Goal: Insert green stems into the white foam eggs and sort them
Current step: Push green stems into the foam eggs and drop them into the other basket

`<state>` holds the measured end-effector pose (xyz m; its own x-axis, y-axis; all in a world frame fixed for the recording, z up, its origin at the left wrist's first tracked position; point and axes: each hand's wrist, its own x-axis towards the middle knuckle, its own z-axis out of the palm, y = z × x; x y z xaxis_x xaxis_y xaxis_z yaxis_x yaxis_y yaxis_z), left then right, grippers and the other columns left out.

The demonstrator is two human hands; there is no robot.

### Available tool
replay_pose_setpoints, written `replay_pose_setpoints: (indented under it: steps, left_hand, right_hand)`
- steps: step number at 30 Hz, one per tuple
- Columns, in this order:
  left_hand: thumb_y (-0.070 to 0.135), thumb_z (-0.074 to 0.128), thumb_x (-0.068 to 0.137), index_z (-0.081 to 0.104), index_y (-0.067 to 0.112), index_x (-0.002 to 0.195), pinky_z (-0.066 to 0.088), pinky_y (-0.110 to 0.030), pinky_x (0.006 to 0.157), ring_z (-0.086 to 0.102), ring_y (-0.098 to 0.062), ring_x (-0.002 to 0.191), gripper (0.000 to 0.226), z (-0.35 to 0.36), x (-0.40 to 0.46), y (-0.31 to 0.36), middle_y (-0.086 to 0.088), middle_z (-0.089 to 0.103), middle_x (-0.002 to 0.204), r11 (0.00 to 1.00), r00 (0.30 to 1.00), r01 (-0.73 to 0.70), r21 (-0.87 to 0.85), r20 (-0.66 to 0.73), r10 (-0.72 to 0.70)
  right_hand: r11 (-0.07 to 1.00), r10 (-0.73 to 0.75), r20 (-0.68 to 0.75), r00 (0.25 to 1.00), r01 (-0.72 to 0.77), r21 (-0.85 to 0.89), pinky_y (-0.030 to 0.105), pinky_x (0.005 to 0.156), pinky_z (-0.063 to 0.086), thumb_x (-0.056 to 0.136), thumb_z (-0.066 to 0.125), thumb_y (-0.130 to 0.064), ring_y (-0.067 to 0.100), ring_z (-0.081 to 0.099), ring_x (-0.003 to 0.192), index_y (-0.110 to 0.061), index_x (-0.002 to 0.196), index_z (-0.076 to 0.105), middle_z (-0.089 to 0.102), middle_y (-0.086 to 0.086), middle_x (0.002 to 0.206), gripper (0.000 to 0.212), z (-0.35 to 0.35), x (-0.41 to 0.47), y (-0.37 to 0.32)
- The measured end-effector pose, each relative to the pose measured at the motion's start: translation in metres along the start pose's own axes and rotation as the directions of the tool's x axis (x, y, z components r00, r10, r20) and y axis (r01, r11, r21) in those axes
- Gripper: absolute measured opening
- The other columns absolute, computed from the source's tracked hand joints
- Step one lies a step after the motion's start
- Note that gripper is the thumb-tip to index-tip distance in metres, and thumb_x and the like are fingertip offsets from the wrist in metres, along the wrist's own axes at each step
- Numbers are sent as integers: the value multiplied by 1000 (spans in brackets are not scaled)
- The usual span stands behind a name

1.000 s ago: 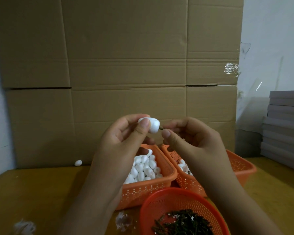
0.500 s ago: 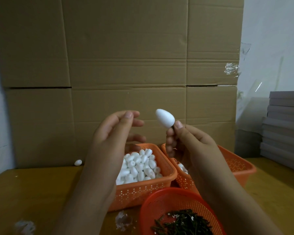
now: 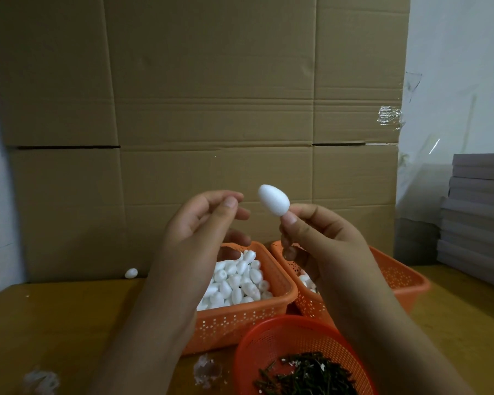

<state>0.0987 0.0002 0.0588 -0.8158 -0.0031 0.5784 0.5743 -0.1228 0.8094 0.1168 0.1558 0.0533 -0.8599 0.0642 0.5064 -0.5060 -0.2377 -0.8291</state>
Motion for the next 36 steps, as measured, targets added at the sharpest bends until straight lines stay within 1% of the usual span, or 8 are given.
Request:
replay_pose_setpoints:
  steps: [9,14,17,21,23,27,32,36]
  left_hand:
    - [26,52,96,73,32,90,51,-22,59,69,-11,71,22,-2,0,2,4,74,93,1000,999,29,-9,42,-29]
    - [17,52,96,71,25,89,51,-16,52,67,-8,64,22,-5,3,3,4,74,87,1000,1000,28,-9,-12,-28]
    - [16,52,96,72,26,88,51,-17,52,68,-9,65,23,-7,4,3,3,74,87,1000,999,20,1,-30,-20]
    - [15,53,96,73,27,85,51,-16,51,68,-9,65,27,-8,3,4,3,74,87,1000,999,21,-5,-34,-21]
    - [16,53,96,73,29,83,51,-16,51,68,-8,65,28,-9,3,4,3,74,87,1000,999,24,2,-34,-24]
    - [16,53,97,73,29,85,52,-16,52,69,-8,67,27,-9,3,6,5,74,88,999,999,27,18,-38,-26]
    - [16,52,97,72,29,88,52,-15,53,69,-7,66,25,-11,5,9,6,74,88,999,998,32,24,-52,-31]
    - [14,51,97,71,22,92,51,-15,52,67,-7,63,22,-16,5,14,6,74,85,1000,997,25,-6,-69,-25]
  right_hand:
    - [947,-78,-40,996,61,-317,15,55,49,83,69,-15,7,58,56,-14,84,72,65,-1,64,3,-23,12,-1]
    - [458,23,67,997,49,-888,24,63,56,81,66,-33,1,64,60,-29,74,66,68,-8,67,8,-66,32,5]
    - [247,185,-8,983,-55,-968,29,68,60,86,68,-27,4,66,61,-30,78,66,68,-8,71,9,-89,41,16]
    - [87,-52,-210,976,-205,-975,34,68,58,92,60,-26,15,66,76,-19,114,66,70,0,91,24,-114,49,33]
    - [29,-23,-221,975,-220,-975,33,75,57,93,58,-30,16,65,90,-21,130,55,69,2,111,39,-118,49,39]
    - [134,160,-88,983,-110,-985,30,84,56,91,62,-30,7,65,90,-25,129,56,68,-2,117,38,-106,49,43]
    - [307,273,138,952,49,-950,24,75,57,90,62,-29,1,66,80,-35,110,67,67,-18,96,21,-66,37,56]
    - [252,273,153,950,83,-964,19,68,49,89,60,-26,3,63,82,-26,106,71,71,-9,101,20,-37,48,83]
